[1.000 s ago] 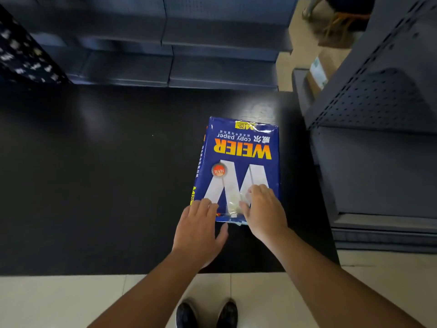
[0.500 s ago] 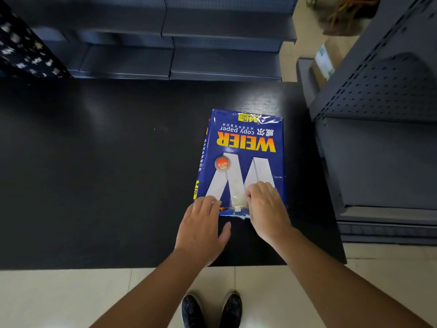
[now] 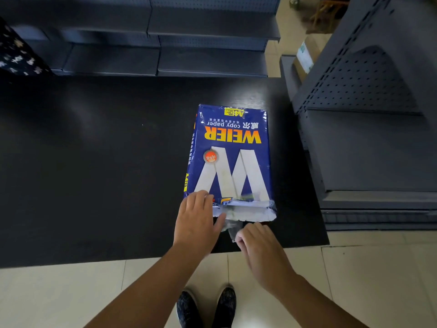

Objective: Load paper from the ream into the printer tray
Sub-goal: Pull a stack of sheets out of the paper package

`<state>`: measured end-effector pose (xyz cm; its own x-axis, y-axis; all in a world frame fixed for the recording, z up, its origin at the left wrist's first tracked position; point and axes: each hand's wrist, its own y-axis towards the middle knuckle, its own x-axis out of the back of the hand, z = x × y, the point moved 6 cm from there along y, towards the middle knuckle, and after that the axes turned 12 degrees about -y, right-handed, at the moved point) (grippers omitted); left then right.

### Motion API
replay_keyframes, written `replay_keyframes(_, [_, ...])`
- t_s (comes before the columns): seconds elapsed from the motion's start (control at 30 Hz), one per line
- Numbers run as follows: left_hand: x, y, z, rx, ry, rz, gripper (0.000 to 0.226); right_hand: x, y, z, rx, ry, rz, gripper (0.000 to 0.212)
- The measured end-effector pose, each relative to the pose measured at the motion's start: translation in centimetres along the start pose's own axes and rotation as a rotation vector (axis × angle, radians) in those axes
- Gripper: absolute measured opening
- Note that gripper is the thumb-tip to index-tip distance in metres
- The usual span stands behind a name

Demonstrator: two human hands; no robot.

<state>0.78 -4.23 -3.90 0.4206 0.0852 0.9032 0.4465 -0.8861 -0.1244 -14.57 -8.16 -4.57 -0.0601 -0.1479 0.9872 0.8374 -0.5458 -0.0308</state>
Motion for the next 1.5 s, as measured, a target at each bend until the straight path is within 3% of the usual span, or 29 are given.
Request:
replay_keyframes(0.07, [-0.2,0.2,-0.1,0.004,0.044,0.010,0.058,0.6,0.4,-0.4,-0.043,0.149,0.003,0.013])
replay_keyframes(0.13, [-0.4,0.3,0.0,0.009,0.074,0.021,0.062,1.6,0.9,-2.0,-0.240,0.345,-0.068,0.003])
replay_keyframes(0.23, [-0.8,0.3,0.1,0.021,0.088,0.029,0.066,1.2,0.9,-5.4,-0.696,0.500,-0.194,0.018])
replay_keyframes(0.3, [-0.9,0.3,0.2,0.020,0.088,0.032,0.067,0.4,1.0,-6.5,-0.845,0.478,-0.141,0.030])
replay_keyframes(0.5, [-0.9,0.2,0.2,0.003,0.085,0.026,0.068,0.0,1.3,-7.1,-0.955,0.481,-0.150,0.033])
replay_keyframes(0.83, [-1.0,0.1,0.2,-0.003,0.084,0.018,0.067,1.0,1.8,-7.2,-0.890,0.359,-0.242,0.018])
replay_keyframes(1.1, [-1.0,0.0,0.1,-0.007,0.100,0.002,0.067,-1.8,1.8,-8.1,-1.213,0.844,-0.189,0.012])
replay_keyframes(1.3, [-0.8,-0.4,0.3,0.003,0.038,-0.008,0.064,-1.8,0.8,-7.6,-1.254,1.137,-0.223,0.005])
replay_keyframes(1.4, [-0.1,-1.2,0.9,0.080,-0.139,-0.039,0.057,-1.6,-0.6,-7.0,-1.266,1.217,-0.177,0.002])
replay_keyframes(1.5, [0.9,-2.4,2.0,0.274,-0.435,-0.158,0.047,-0.8,-2.4,-6.5,-1.231,1.206,-0.108,0.006])
